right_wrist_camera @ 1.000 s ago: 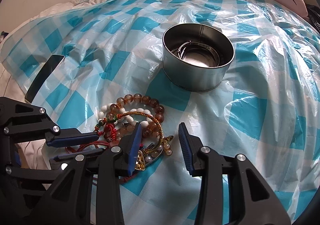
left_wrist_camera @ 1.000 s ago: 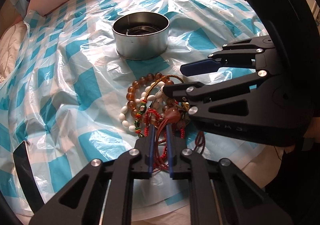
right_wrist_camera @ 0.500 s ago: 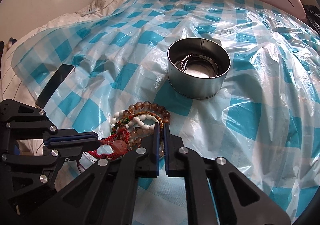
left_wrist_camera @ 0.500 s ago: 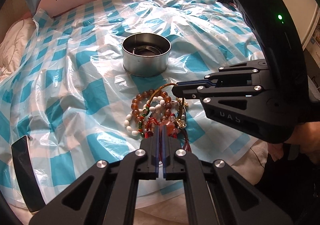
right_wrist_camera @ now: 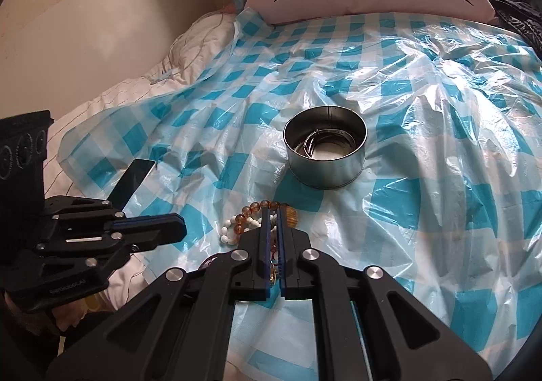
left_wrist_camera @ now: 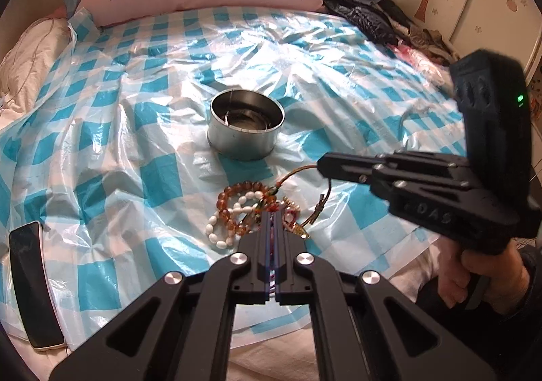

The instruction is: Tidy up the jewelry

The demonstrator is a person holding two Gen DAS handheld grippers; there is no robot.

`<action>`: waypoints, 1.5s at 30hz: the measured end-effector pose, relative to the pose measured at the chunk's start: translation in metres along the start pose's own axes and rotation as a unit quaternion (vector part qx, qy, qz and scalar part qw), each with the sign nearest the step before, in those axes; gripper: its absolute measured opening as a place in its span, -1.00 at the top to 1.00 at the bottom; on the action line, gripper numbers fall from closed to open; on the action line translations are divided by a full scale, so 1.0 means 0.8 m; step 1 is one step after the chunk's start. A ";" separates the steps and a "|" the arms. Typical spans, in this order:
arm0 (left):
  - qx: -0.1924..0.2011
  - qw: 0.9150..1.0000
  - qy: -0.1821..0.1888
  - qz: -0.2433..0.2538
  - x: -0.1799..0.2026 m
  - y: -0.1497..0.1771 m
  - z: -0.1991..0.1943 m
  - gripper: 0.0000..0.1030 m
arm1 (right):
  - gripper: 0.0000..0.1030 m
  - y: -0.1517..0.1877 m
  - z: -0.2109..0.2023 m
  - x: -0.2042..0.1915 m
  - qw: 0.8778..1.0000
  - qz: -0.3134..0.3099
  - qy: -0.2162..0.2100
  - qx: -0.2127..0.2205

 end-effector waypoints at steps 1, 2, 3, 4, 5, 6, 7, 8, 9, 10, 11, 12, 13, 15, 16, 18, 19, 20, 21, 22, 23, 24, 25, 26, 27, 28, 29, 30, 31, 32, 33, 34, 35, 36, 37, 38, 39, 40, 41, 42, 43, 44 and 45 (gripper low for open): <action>-0.019 1.000 -0.003 0.006 -0.001 0.004 0.011 0.96 | 0.92 0.000 0.000 0.000 1.000 0.000 0.001 -0.001; -0.035 0.999 -0.007 0.011 -0.003 0.009 0.021 0.96 | 0.92 0.000 0.000 -0.001 1.000 0.000 0.001 -0.002; -0.054 0.998 -0.009 0.007 -0.006 0.011 0.032 0.96 | 0.92 0.001 0.001 0.000 1.000 0.000 0.001 -0.001; -0.067 0.998 -0.012 0.000 -0.010 0.013 0.037 0.96 | 0.92 0.001 0.001 0.000 1.000 0.001 0.002 -0.002; -0.069 0.997 -0.019 0.001 -0.012 0.012 0.040 0.96 | 0.92 0.002 0.004 0.002 1.000 0.003 0.004 -0.006; -0.068 0.997 -0.025 0.007 -0.013 0.011 0.042 0.96 | 0.92 0.003 0.008 0.005 1.000 0.006 0.008 -0.012; -0.071 0.997 -0.032 0.015 -0.012 0.011 0.046 0.96 | 0.92 0.005 0.013 0.010 1.000 0.013 0.016 -0.020; -0.077 0.996 -0.035 0.022 -0.011 0.011 0.050 0.96 | 0.91 0.007 0.017 0.016 0.999 0.018 0.022 -0.029; -0.084 0.995 -0.037 0.028 -0.010 0.011 0.056 0.96 | 0.88 0.009 0.021 0.023 0.998 0.028 0.030 -0.038; -0.092 0.994 -0.041 0.035 -0.009 0.013 0.062 0.96 | 0.73 0.012 0.024 0.030 0.998 0.036 0.038 -0.043; -0.099 0.993 -0.047 0.041 -0.008 0.015 0.067 0.96 | 0.59 0.013 0.027 0.036 0.997 0.042 0.049 -0.048; -0.103 0.992 -0.052 0.046 -0.007 0.015 0.070 0.96 | 0.26 0.014 0.029 0.042 0.996 0.045 0.060 -0.049; -0.103 0.992 -0.058 0.048 -0.007 0.015 0.072 0.96 | -0.02 0.014 0.030 0.046 0.995 0.043 0.071 -0.049; -0.099 0.992 -0.059 0.045 -0.009 0.014 0.070 0.96 | -0.05 0.014 0.036 0.051 0.995 0.038 0.076 -0.055; -0.094 0.993 -0.058 0.042 -0.010 0.014 0.067 0.96 | -0.05 0.015 0.040 0.052 0.995 0.037 0.075 -0.061; -0.085 0.994 -0.056 0.037 -0.013 0.012 0.062 0.83 | -0.05 0.016 0.051 0.051 0.994 0.027 0.072 -0.074; -0.081 0.995 -0.055 0.035 -0.014 0.012 0.060 0.14 | -0.05 0.016 0.056 0.048 0.994 0.018 0.072 -0.079; -0.071 0.995 -0.057 0.037 -0.013 0.011 0.057 -0.28 | -0.06 0.015 0.061 0.047 0.994 0.010 0.072 -0.084; -0.059 0.996 -0.056 0.045 -0.010 0.011 0.053 -0.49 | -0.06 0.015 0.067 0.046 0.993 0.003 0.072 -0.090; -0.058 0.995 -0.056 0.050 -0.008 0.010 0.053 -0.49 | -0.06 0.016 0.073 0.046 0.993 -0.002 0.072 -0.096; -0.061 0.995 -0.058 0.053 -0.007 0.010 0.054 -0.49 | -0.06 0.018 0.079 0.046 0.992 -0.005 0.071 -0.103; -0.069 0.995 -0.058 0.053 -0.007 0.011 0.059 -0.49 | -0.06 0.019 0.084 0.047 0.992 -0.008 0.068 -0.110; -0.077 0.994 -0.055 0.051 -0.008 0.011 0.063 -0.48 | -0.05 0.020 0.089 0.046 0.991 -0.010 0.065 -0.115; -0.082 0.994 -0.047 0.049 -0.008 0.011 0.066 -0.43 | -0.05 0.020 0.091 0.047 0.991 -0.010 0.060 -0.118; -0.084 0.994 -0.040 0.049 -0.007 0.012 0.067 -0.16 | 0.11 0.021 0.091 0.047 0.991 -0.011 0.054 -0.119; -0.086 0.994 -0.036 0.052 -0.006 0.014 0.067 0.13 | 0.46 0.022 0.091 0.046 0.992 -0.009 0.046 -0.120; -0.089 0.994 -0.036 0.056 -0.004 0.014 0.069 0.32 | 0.64 0.021 0.089 0.046 0.992 -0.006 0.045 -0.121; -0.093 0.993 -0.037 0.060 -0.001 0.015 0.070 0.83 | 0.87 0.021 0.085 0.046 0.992 -0.003 0.039 -0.117; -0.095 0.993 -0.042 0.063 0.001 0.016 0.071 0.92 | 0.93 0.021 0.080 0.046 0.993 0.005 0.027 -0.111; -0.091 0.993 -0.043 0.067 0.003 0.017 0.068 0.92 | 0.93 0.021 0.073 0.046 0.994 0.013 0.018 -0.104; -0.086 0.993 -0.040 0.067 0.005 0.017 0.063 0.92 | 0.93 0.019 0.066 0.045 0.995 0.019 0.013 -0.095; -0.078 0.994 -0.039 0.064 0.006 0.016 0.057 0.94 | 0.93 0.018 0.057 0.044 0.996 0.026 0.005 -0.085; -0.068 0.995 -0.037 0.057 0.004 0.015 0.049 0.94 | 0.93 0.016 0.048 0.044 0.997 0.037 -0.005 -0.074; -0.057 0.997 -0.030 0.045 0.002 0.013 0.039 0.95 | 0.93 0.013 0.040 0.044 0.997 0.046 -0.015 -0.062; -0.045 0.998 -0.015 0.031 0.000 0.012 0.029 0.95 | 0.93 0.010 0.030 0.043 0.997 0.056 -0.026 -0.048; -0.032 0.999 0.000 0.013 -0.004 0.011 0.018 0.95 | 0.93 0.009 0.019 0.042 0.997 0.064 -0.037 -0.032; -0.019 1.000 0.011 0.000 -0.005 0.010 0.009 0.95 | 0.93 0.007 0.010 0.041 0.997 0.068 -0.043 -0.019; -0.008 1.000 0.020 -0.009 -0.006 0.010 0.001 0.95 | 0.93 0.006 0.000 0.037 0.996 0.069 -0.048 -0.005; 0.001 1.000 0.023 -0.017 -0.007 0.010 -0.006 0.95 | 0.93 0.006 -0.009 0.035 0.996 0.071 -0.050 0.006; 0.007 0.999 0.024 -0.020 -0.006 0.011 -0.010 0.95 | 0.93 0.006 -0.015 0.033 0.996 0.074 -0.052 0.014; 0.010 0.999 0.023 -0.022 -0.006 0.011 -0.011 0.95 | 0.93 0.006 -0.020 0.032 0.995 0.076 -0.055 0.019; 0.006 0.999 0.020 -0.025 -0.007 0.010 -0.007 0.95 | 0.93 0.005 -0.023 0.030 0.995 0.075 -0.056 0.023; -0.003 0.999 0.020 -0.027 -0.008 0.009 -0.001 0.95 | 0.93 0.004 -0.024 0.030 0.995 0.074 -0.055 0.024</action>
Point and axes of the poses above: each gripper's, at about its wrist camera, not at the fingertips, and z roughly the way its jaws point, x to its right, y to its underside, the point moved 2 cm from there along z, roughly the way its jaws point, and after that the axes turned 4 degrees about -z, right-handed, at the moved point
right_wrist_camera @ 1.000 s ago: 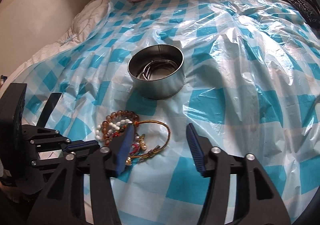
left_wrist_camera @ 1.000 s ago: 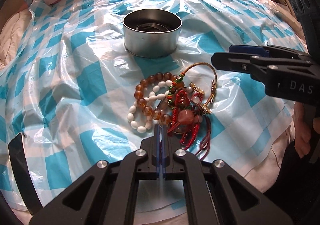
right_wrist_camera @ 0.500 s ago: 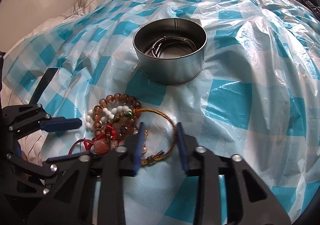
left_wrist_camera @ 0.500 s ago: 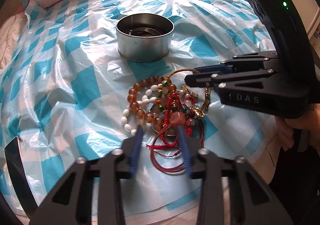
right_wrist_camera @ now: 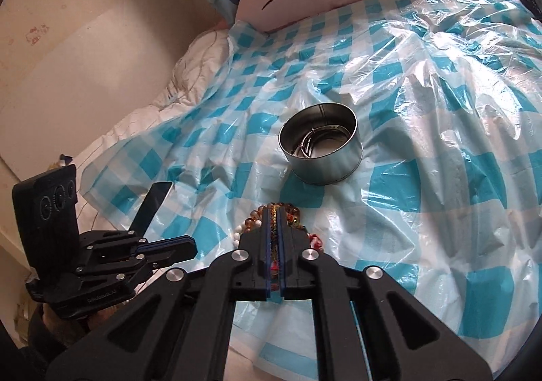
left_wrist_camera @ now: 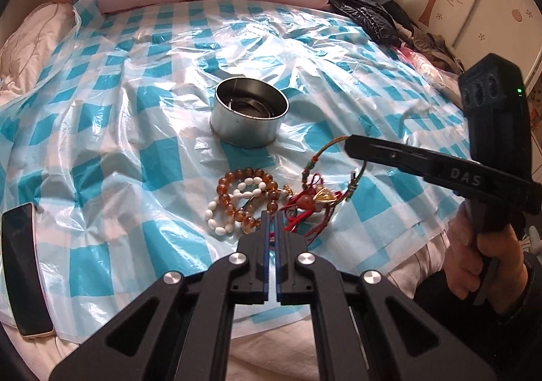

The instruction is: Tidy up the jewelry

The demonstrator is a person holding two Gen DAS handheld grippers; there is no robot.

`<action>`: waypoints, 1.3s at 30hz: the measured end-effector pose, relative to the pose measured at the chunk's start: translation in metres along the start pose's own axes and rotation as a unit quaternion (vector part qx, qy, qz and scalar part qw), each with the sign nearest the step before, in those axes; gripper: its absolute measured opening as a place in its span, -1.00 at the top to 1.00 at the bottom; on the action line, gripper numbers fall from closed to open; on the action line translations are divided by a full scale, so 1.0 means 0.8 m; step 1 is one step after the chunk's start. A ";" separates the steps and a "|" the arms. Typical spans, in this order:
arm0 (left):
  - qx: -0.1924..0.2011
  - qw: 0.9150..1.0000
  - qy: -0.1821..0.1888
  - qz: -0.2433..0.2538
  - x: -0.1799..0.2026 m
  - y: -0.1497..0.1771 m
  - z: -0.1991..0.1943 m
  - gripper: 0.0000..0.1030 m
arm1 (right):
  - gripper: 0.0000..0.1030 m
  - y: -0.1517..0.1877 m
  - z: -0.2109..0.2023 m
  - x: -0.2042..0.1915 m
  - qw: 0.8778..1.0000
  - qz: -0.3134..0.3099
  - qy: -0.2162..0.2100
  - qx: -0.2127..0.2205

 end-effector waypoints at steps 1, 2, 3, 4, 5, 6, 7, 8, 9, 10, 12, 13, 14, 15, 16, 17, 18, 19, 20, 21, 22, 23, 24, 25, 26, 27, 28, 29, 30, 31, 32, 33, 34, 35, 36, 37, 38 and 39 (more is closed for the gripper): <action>-0.013 1.000 0.006 0.001 0.000 0.000 0.008 0.94 | 0.93 0.000 0.000 0.000 1.000 -0.001 0.000 -0.001; -0.030 1.000 0.008 0.005 0.001 0.000 0.017 0.94 | 0.93 0.000 0.001 0.000 1.000 -0.001 0.001 -0.001; -0.046 0.999 0.000 0.012 0.003 0.001 0.027 0.94 | 0.93 -0.001 0.001 0.000 1.000 0.000 0.002 -0.001; -0.062 0.998 -0.010 0.022 0.005 0.002 0.037 0.93 | 0.93 0.000 0.000 0.001 1.000 0.002 0.002 0.000; -0.079 0.996 -0.016 0.033 0.008 0.004 0.047 0.87 | 0.93 0.000 0.001 0.003 1.000 0.005 0.002 -0.001; -0.091 0.995 -0.024 0.042 0.011 0.005 0.056 0.34 | 0.93 0.002 0.001 0.005 1.000 0.008 0.002 -0.001; -0.090 0.994 -0.041 0.054 0.015 0.006 0.061 -0.31 | 0.93 0.002 0.001 0.008 1.000 0.010 0.002 -0.001; -0.078 0.993 -0.054 0.073 0.021 0.005 0.062 -0.35 | 0.93 0.002 0.001 0.009 1.000 0.012 0.002 -0.002; -0.069 0.991 -0.066 0.091 0.026 0.004 0.062 -0.35 | 0.93 0.003 0.002 0.009 1.000 0.013 0.001 -0.002; -0.062 0.989 -0.079 0.105 0.031 0.002 0.063 -0.35 | 0.93 0.003 0.002 0.010 1.000 0.013 0.001 -0.002; -0.064 0.988 -0.082 0.114 0.036 0.000 0.071 -0.35 | 0.93 0.003 0.002 0.011 1.000 0.015 0.001 -0.003; -0.064 0.988 -0.079 0.117 0.038 -0.001 0.075 -0.38 | 0.93 0.003 0.002 0.012 1.000 0.017 0.001 -0.003; -0.061 0.987 -0.082 0.123 0.040 -0.001 0.079 -0.38 | 0.93 0.004 0.002 0.012 1.000 0.018 0.000 -0.003; -0.055 0.987 -0.082 0.129 0.043 -0.002 0.080 -0.38 | 0.93 0.004 0.002 0.013 1.000 0.020 0.000 -0.003; -0.049 0.987 -0.080 0.131 0.043 -0.003 0.079 -0.38 | 0.93 0.004 0.002 0.015 1.000 0.022 0.000 -0.003; -0.039 0.987 -0.081 0.131 0.043 -0.005 0.077 -0.38 | 0.93 0.004 0.002 0.016 1.000 0.025 0.000 -0.002; -0.030 0.988 -0.079 0.132 0.042 -0.007 0.074 -0.38 | 0.93 0.004 0.001 0.018 1.000 0.027 0.000 -0.002; -0.025 0.988 -0.083 0.132 0.040 -0.009 0.073 -0.38 | 0.93 0.004 0.001 0.019 1.000 0.030 0.000 -0.001; -0.025 0.987 -0.087 0.131 0.038 -0.009 0.074 -0.38 | 0.93 0.004 0.000 0.021 0.999 0.033 -0.001 0.000; -0.029 0.987 -0.088 0.132 0.036 -0.009 0.077 -0.38 | 0.93 0.004 0.000 0.022 0.999 0.036 -0.002 0.000; -0.036 0.986 -0.091 0.133 0.034 -0.007 0.082 -0.37 | 0.93 0.004 0.000 0.024 0.999 0.039 -0.003 0.000; -0.043 0.985 -0.094 0.136 0.032 -0.005 0.086 -0.34 | 0.93 0.004 0.000 0.025 0.999 0.041 -0.004 0.000; -0.050 0.985 -0.088 0.140 0.033 -0.004 0.090 -0.13 | 0.93 0.004 0.000 0.025 0.999 0.042 -0.005 0.000; -0.056 0.984 -0.084 0.146 0.036 -0.002 0.093 0.09 | 0.93 0.004 -0.001 0.026 0.999 0.042 -0.005 0.000; -0.060 0.982 -0.086 0.158 0.041 0.001 0.095 0.18 | 0.93 0.004 -0.001 0.026 0.999 0.042 -0.005 0.000; -0.064 0.979 -0.088 0.172 0.046 0.003 0.099 0.46 | 0.93 0.003 -0.001 0.026 0.999 0.041 -0.005 0.000; -0.072 0.975 -0.098 0.184 0.050 0.006 0.103 0.84 | 0.93 0.003 -0.001 0.026 0.999 0.042 -0.005 0.000; -0.076 0.972 -0.110 0.194 0.053 0.008 0.106 0.85 | 0.93 0.003 -0.002 0.027 0.999 0.043 -0.005 0.001; -0.076 0.972 -0.110 0.195 0.054 0.008 0.104 0.94 | 0.93 0.003 -0.003 0.027 0.999 0.044 -0.005 0.002; -0.074 0.973 -0.107 0.189 0.053 0.008 0.101 0.95 | 0.93 0.003 -0.003 0.029 0.999 0.046 -0.005 0.003; -0.068 0.975 -0.106 0.181 0.051 0.006 0.094 0.95 | 0.93 0.003 -0.004 0.030 0.999 0.048 -0.006 0.004; -0.058 0.979 -0.101 0.168 0.047 0.004 0.086 0.95 | 0.93 0.002 -0.004 0.030 0.999 0.051 -0.006 0.005; -0.049 0.983 -0.090 0.152 0.042 0.001 0.075 0.95 | 0.93 0.002 -0.005 0.031 0.999 0.052 -0.007 0.007; -0.039 0.987 -0.076 0.134 0.037 -0.001 0.064 0.95 | 0.93 0.002 -0.005 0.031 0.999 0.053 -0.007 0.008; -0.028 0.991 -0.063 0.117 0.032 -0.003 0.052 0.95 | 0.93 0.002 -0.007 0.031 0.999 0.053 -0.007 0.009; -0.018 0.993 -0.052 0.102 0.027 -0.005 0.041 0.95 | 0.93 0.002 -0.007 0.031 0.999 0.053 -0.007 0.011; -0.007 0.995 -0.038 0.088 0.024 -0.005 0.030 0.95 | 0.93 0.002 -0.008 0.030 0.999 0.052 -0.006 0.011; 0.000 0.997 -0.019 0.071 0.020 -0.005 0.020 0.95 | 0.93 0.002 -0.008 0.030 0.999 0.052 -0.005 0.012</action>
Point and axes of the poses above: each gripper's, at about its wrist camera, not at the fingertips, and z roughly the way its jaws point, x to its right, y to its underside, the point moved 2 cm from there along z, roughly the way its jaws point, and after that the axes turned 4 degrees about -z, right-handed, at the moved point
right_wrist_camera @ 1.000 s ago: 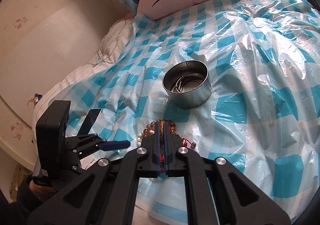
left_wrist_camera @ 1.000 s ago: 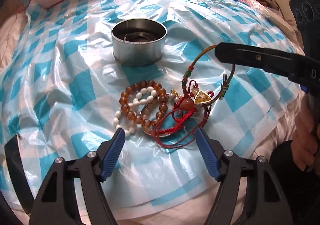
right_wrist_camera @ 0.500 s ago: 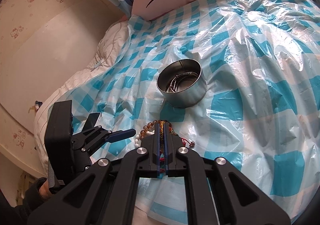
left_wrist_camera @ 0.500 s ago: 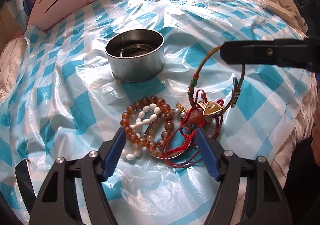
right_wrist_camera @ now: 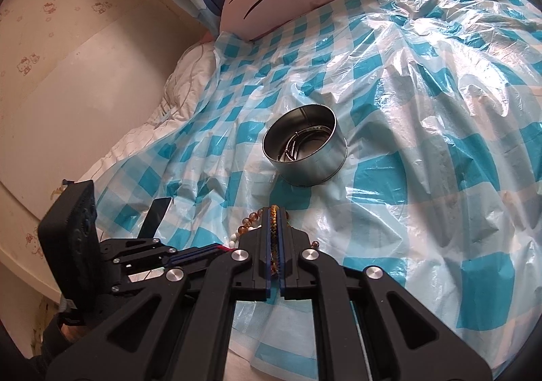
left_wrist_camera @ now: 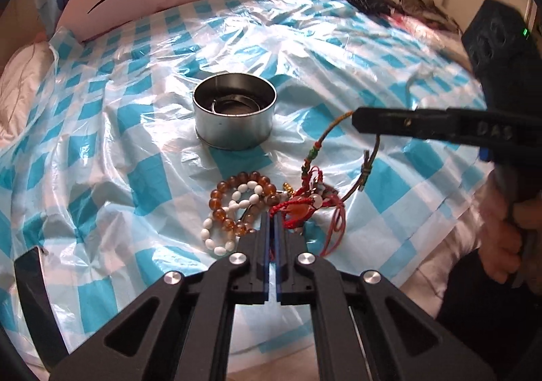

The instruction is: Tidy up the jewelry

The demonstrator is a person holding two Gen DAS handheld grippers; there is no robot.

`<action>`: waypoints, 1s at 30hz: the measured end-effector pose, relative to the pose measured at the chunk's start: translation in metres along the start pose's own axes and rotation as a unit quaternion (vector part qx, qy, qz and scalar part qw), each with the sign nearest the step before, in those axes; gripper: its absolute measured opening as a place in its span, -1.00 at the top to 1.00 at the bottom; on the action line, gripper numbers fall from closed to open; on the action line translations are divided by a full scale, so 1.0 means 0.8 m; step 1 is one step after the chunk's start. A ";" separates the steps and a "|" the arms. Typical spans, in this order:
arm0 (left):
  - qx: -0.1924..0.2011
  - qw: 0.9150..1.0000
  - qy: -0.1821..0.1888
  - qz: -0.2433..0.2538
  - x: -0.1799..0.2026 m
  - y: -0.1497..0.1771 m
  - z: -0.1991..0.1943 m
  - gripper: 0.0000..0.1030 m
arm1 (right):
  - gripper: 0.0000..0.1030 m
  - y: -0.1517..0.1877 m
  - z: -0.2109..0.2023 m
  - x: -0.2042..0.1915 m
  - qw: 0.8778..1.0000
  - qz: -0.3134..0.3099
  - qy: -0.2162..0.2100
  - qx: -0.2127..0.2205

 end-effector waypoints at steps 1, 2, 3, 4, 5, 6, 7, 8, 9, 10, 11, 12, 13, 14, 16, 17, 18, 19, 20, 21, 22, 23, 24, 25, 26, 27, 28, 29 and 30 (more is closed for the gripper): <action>0.007 1.000 0.013 -0.014 -0.004 0.001 -0.008 0.95 | 0.93 0.000 -0.001 0.000 1.000 0.000 0.001 0.001; 0.015 1.000 0.012 -0.020 -0.006 0.003 -0.015 0.95 | 0.93 0.000 -0.001 0.000 1.000 0.000 0.002 0.003; 0.021 0.999 0.014 -0.024 -0.006 0.004 -0.021 0.95 | 0.93 0.000 -0.003 0.000 1.000 0.000 0.003 0.005; 0.027 0.999 0.019 -0.030 -0.006 0.005 -0.027 0.95 | 0.93 0.000 -0.004 0.000 1.000 0.001 0.003 0.007; 0.032 0.999 0.023 -0.035 -0.006 0.006 -0.032 0.95 | 0.93 0.000 -0.006 0.001 1.000 0.001 0.002 0.009; 0.035 0.998 0.025 -0.037 -0.006 0.007 -0.037 0.95 | 0.93 0.000 -0.007 0.000 1.000 0.001 0.003 0.011; 0.037 0.998 0.026 -0.037 -0.005 0.006 -0.039 0.95 | 0.93 -0.001 -0.007 0.000 1.000 0.001 0.003 0.012; 0.036 0.998 0.024 -0.037 -0.005 0.007 -0.039 0.95 | 0.93 0.000 -0.007 -0.001 1.000 0.000 0.002 0.013; 0.028 0.999 0.012 -0.035 -0.006 0.007 -0.035 0.95 | 0.93 0.000 -0.008 -0.002 1.000 -0.001 0.002 0.013; 0.011 0.999 -0.001 -0.034 -0.009 0.008 -0.026 0.95 | 0.93 -0.001 -0.008 -0.003 1.000 -0.003 0.002 0.013; -0.003 0.999 -0.013 -0.035 -0.013 0.010 -0.019 0.95 | 0.93 0.000 -0.008 -0.004 1.000 -0.005 0.002 0.014; -0.004 0.999 -0.014 -0.042 -0.018 0.011 -0.017 0.95 | 0.93 -0.001 -0.008 -0.004 1.000 -0.006 0.002 0.014; 0.002 0.999 -0.013 -0.045 -0.021 0.010 -0.020 0.95 | 0.93 -0.001 -0.009 -0.004 1.000 -0.006 0.002 0.015; 0.004 0.999 -0.019 -0.042 -0.022 0.010 -0.022 0.95 | 0.93 -0.001 -0.009 -0.004 1.000 -0.005 0.001 0.016; -0.010 0.999 -0.015 -0.043 -0.027 0.013 -0.020 0.95 | 0.93 -0.001 -0.009 -0.004 1.000 -0.004 -0.001 0.016; -0.027 0.999 -0.010 -0.041 -0.028 0.016 -0.014 0.95 | 0.93 -0.001 -0.009 -0.004 1.000 -0.004 -0.001 0.015; -0.035 0.999 -0.023 -0.034 -0.029 0.019 -0.010 0.95 | 0.93 -0.001 -0.009 -0.004 1.000 -0.005 -0.002 0.016; -0.043 0.998 -0.033 -0.028 -0.029 0.022 -0.006 0.95 | 0.93 -0.001 -0.009 -0.005 1.000 -0.006 -0.002 0.016; -0.052 0.998 -0.032 -0.027 -0.030 0.025 -0.003 0.94 | 0.93 -0.001 -0.009 -0.005 1.000 -0.006 -0.002 0.016; -0.054 0.998 -0.033 -0.027 -0.032 0.027 -0.001 0.94 | 0.93 -0.001 -0.009 -0.005 1.000 -0.006 -0.002 0.016; -0.056 0.998 -0.035 -0.025 -0.033 0.028 0.000 0.95 | 0.93 -0.001 -0.009 -0.005 1.000 -0.006 -0.003 0.016; -0.057 0.998 -0.034 -0.021 -0.032 0.029 0.001 0.95 | 0.93 -0.001 -0.009 -0.006 1.000 -0.006 -0.002 0.016; -0.057 0.998 -0.035 -0.016 -0.031 0.029 0.001 0.95 | 0.93 -0.001 -0.010 -0.006 1.000 -0.007 -0.003 0.017; -0.058 0.998 -0.036 -0.010 -0.029 0.029 0.001 0.94 | 0.93 -0.001 -0.010 -0.007 1.000 -0.007 -0.003 0.017; -0.055 0.998 -0.037 -0.004 -0.028 0.028 -0.001 0.94 | 0.93 -0.001 -0.010 -0.008 1.000 -0.008 -0.003 0.018; -0.052 0.998 -0.033 -0.004 -0.027 0.027 -0.004 0.94 | 0.93 -0.001 -0.010 -0.009 1.000 -0.008 -0.004 0.018; -0.049 0.998 -0.027 -0.005 -0.027 0.025 -0.008 0.94 | 0.93 -0.001 -0.010 -0.009 1.000 -0.008 -0.004 0.018; -0.047 0.999 -0.024 -0.005 -0.026 0.023 -0.011 0.94 | 0.93 -0.001 -0.010 -0.009 1.000 -0.008 -0.004 0.018; -0.050 0.998 -0.025 -0.001 -0.026 0.022 -0.012 0.94 | 0.93 0.000 -0.010 -0.010 1.000 -0.008 -0.005 0.018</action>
Point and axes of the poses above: each gripper's, at about its wrist camera, not at the fingertips, and z roughly the way its jaws point, x to its right, y to its underside, the point moved 2 cm from there along z, roughly the way its jaws point, and after that the axes turned 4 degrees about -z, right-handed, at the moved point
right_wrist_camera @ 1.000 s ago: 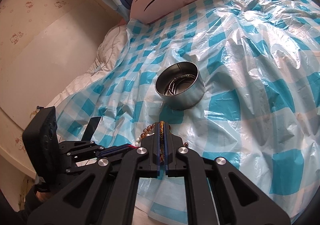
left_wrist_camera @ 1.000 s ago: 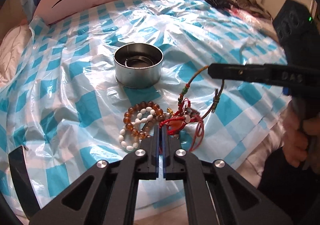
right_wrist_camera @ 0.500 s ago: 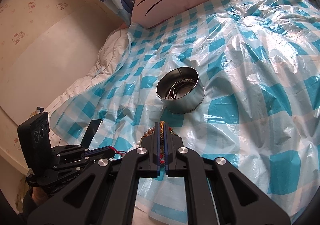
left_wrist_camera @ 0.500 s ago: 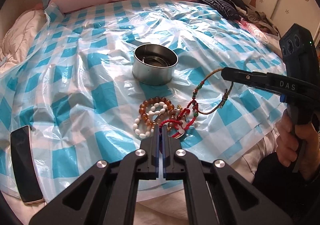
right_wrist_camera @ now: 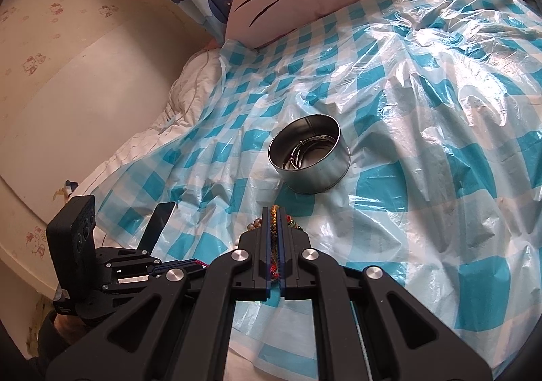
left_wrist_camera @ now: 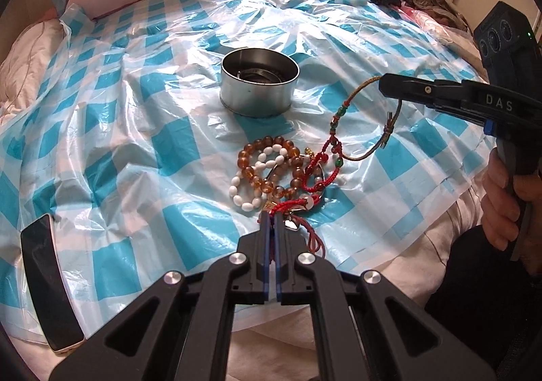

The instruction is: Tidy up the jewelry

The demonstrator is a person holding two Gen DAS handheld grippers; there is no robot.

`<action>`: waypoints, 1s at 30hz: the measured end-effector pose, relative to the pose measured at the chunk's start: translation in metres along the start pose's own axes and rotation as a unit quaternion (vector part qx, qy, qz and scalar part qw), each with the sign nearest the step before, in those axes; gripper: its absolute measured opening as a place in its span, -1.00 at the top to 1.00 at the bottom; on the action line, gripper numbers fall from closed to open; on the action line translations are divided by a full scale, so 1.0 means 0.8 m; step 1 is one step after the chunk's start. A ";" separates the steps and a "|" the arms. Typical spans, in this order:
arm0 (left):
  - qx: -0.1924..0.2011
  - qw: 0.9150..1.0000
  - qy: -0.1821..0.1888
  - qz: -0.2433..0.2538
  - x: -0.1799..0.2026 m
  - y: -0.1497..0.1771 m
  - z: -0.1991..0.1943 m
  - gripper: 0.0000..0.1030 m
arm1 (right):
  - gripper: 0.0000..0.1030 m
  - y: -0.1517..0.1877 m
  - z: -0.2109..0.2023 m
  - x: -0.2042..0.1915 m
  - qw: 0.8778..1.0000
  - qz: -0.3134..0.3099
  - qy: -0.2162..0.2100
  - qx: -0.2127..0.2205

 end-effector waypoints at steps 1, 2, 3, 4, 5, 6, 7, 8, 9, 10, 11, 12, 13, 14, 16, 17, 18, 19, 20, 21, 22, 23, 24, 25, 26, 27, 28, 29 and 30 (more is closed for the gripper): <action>0.000 1.000 -0.007 0.009 0.001 -0.001 0.000 0.94 | 0.93 0.000 0.000 0.000 1.000 0.000 0.000 0.000; 0.001 1.000 -0.011 0.013 0.001 -0.001 -0.001 0.94 | 0.93 0.000 0.000 0.001 1.000 0.001 0.000 0.001; -0.001 1.000 -0.009 0.012 0.000 -0.001 0.000 0.94 | 0.93 0.000 0.000 0.000 1.000 0.001 0.000 0.001; -0.003 1.000 -0.005 0.013 0.000 -0.002 0.000 0.94 | 0.93 0.000 0.000 0.000 1.000 0.002 0.000 0.001; -0.004 1.000 -0.002 0.014 0.000 -0.002 0.000 0.94 | 0.93 0.000 0.000 0.000 1.000 0.001 0.000 0.001; -0.009 1.000 -0.001 0.015 0.000 -0.001 0.001 0.94 | 0.93 0.000 0.000 0.000 1.000 0.002 -0.001 0.001; -0.022 0.999 -0.008 0.027 0.002 0.001 0.005 0.94 | 0.93 -0.001 0.000 0.001 1.000 0.000 0.000 0.000; -0.031 0.998 -0.022 0.044 0.005 0.003 0.010 0.94 | 0.93 0.000 0.000 0.000 1.000 0.000 0.000 0.000; -0.037 0.997 -0.030 0.055 0.007 0.006 0.014 0.94 | 0.93 0.000 0.000 0.000 1.000 -0.001 -0.001 0.000; -0.040 0.997 -0.028 0.058 0.008 0.007 0.017 0.94 | 0.93 -0.001 0.000 0.000 1.000 -0.001 -0.001 0.001; -0.043 0.997 -0.027 0.059 0.007 0.008 0.019 0.94 | 0.93 -0.001 0.000 -0.001 1.000 -0.001 -0.001 0.001; -0.045 0.997 -0.028 0.062 0.007 0.008 0.021 0.94 | 0.93 -0.001 0.000 -0.001 1.000 -0.001 -0.001 0.001; -0.047 0.996 -0.029 0.065 0.008 0.009 0.023 0.94 | 0.93 -0.001 0.000 -0.001 1.000 0.000 -0.002 0.001; -0.050 0.996 -0.031 0.071 0.008 0.009 0.025 0.94 | 0.93 -0.001 0.001 -0.002 1.000 0.000 -0.002 0.001; -0.061 0.993 -0.045 0.092 0.013 0.011 0.031 0.94 | 0.93 -0.001 0.001 -0.002 1.000 -0.002 -0.002 0.000; -0.064 0.991 -0.054 0.107 0.017 0.012 0.034 0.94 | 0.93 -0.001 0.001 -0.003 1.000 -0.002 -0.002 -0.001; -0.066 0.988 -0.064 0.121 0.021 0.013 0.037 0.82 | 0.93 -0.002 0.001 -0.004 1.000 -0.003 -0.003 -0.002; -0.070 0.986 -0.073 0.133 0.024 0.013 0.040 0.25 | 0.93 -0.002 0.002 -0.005 1.000 -0.003 -0.003 -0.003; -0.061 0.984 -0.084 0.145 0.027 0.013 0.039 -0.02 | 0.93 -0.002 0.002 -0.005 1.000 -0.003 -0.003 -0.003; -0.052 0.983 -0.086 0.154 0.030 0.012 0.038 -0.12 | 0.93 -0.002 0.003 -0.006 1.000 -0.003 -0.004 -0.003; -0.055 0.984 -0.078 0.154 0.031 0.010 0.040 -0.12 | 0.93 -0.002 0.003 -0.006 1.000 -0.003 -0.004 -0.003; -0.058 0.984 -0.074 0.153 0.031 0.009 0.043 -0.12 | 0.93 -0.002 0.003 -0.006 1.000 -0.003 -0.004 -0.003; -0.058 0.984 -0.072 0.154 0.031 0.009 0.046 -0.12 | 0.93 -0.002 0.004 -0.006 1.000 -0.002 -0.005 -0.004; -0.061 0.985 -0.065 0.150 0.029 0.008 0.049 -0.02 | 0.93 -0.002 0.004 -0.006 1.000 -0.002 -0.005 -0.004; -0.062 0.986 -0.055 0.144 0.028 0.007 0.050 0.10 | 0.93 -0.002 0.005 -0.006 1.000 -0.002 -0.006 -0.005; -0.062 0.987 -0.052 0.139 0.027 0.006 0.051 0.27 | 0.93 -0.001 0.004 -0.005 1.000 -0.001 -0.006 -0.005; -0.060 0.988 -0.053 0.135 0.026 0.006 0.051 0.39 | 0.93 -0.001 0.004 -0.004 1.000 -0.001 -0.006 -0.005; -0.059 0.988 -0.049 0.131 0.025 0.005 0.050 0.51 | 0.93 -0.001 0.004 -0.004 1.000 -0.001 -0.006 -0.005; -0.060 0.989 -0.046 0.124 0.023 0.005 0.049 0.81 | 0.93 -0.001 0.004 -0.004 1.000 -0.001 -0.007 -0.006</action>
Point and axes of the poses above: each gripper's, at about its wrist camera, not at the fingertips, and z roughly the way its jaws point, x to its right, y to its underside, the point moved 2 cm from there along z, roughly the way its jaws point, and after that the axes turned 4 degrees about -z, right-handed, at the moved point
